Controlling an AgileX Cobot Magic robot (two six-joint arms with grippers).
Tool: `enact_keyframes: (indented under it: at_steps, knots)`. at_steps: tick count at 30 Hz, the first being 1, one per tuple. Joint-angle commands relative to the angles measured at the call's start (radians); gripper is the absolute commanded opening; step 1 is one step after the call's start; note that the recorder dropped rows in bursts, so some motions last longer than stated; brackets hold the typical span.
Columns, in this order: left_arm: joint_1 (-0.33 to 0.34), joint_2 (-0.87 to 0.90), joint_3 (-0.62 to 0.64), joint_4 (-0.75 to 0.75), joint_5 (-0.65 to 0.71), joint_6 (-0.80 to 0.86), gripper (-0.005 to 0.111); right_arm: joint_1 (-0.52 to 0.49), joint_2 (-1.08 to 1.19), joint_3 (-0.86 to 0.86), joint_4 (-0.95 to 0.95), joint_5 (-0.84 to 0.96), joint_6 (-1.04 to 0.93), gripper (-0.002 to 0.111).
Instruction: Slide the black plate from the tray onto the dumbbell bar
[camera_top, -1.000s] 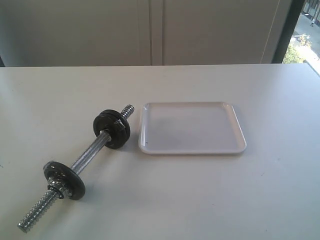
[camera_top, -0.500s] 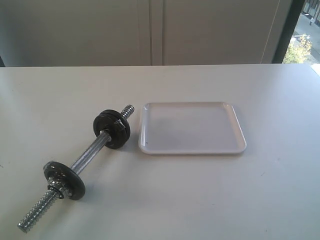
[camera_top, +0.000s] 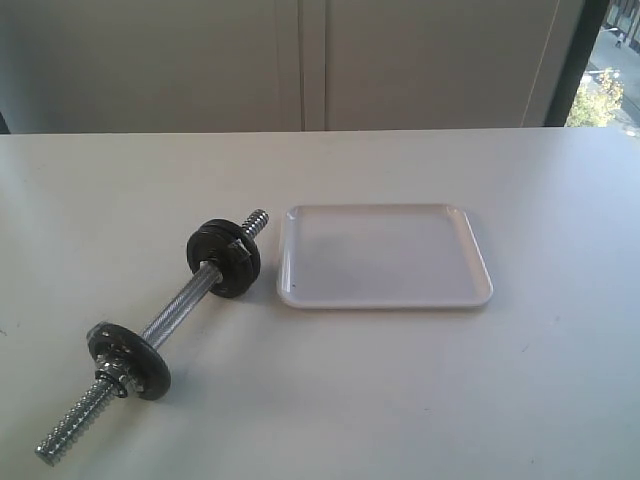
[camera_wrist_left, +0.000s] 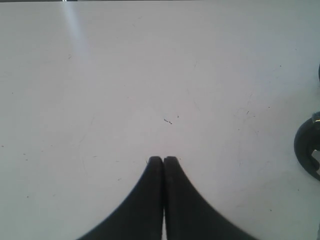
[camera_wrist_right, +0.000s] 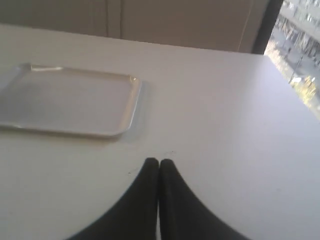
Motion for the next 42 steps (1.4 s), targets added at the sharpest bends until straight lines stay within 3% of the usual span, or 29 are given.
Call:
enact_keyframes:
  at_steps: [1,11,18,42]
  knots:
    - [0.001,-0.005,0.004,-0.002,-0.004,-0.006,0.000,-0.006,-0.005,0.004,0.000,-0.002,0.177,0.000]
    - [0.001,-0.005,0.004,-0.002,-0.004,-0.006,0.000,-0.006,-0.005,0.004,0.000,-0.002,0.155,0.000]
    - [0.001,-0.005,0.004,-0.002,-0.004,-0.006,0.000,-0.006,-0.005,0.004,0.000,0.000,-0.134,0.000]
    - [0.001,-0.005,0.004,-0.002,-0.004,-0.006,0.000,-0.006,-0.005,0.004,0.000,-0.004,-0.134,0.000]
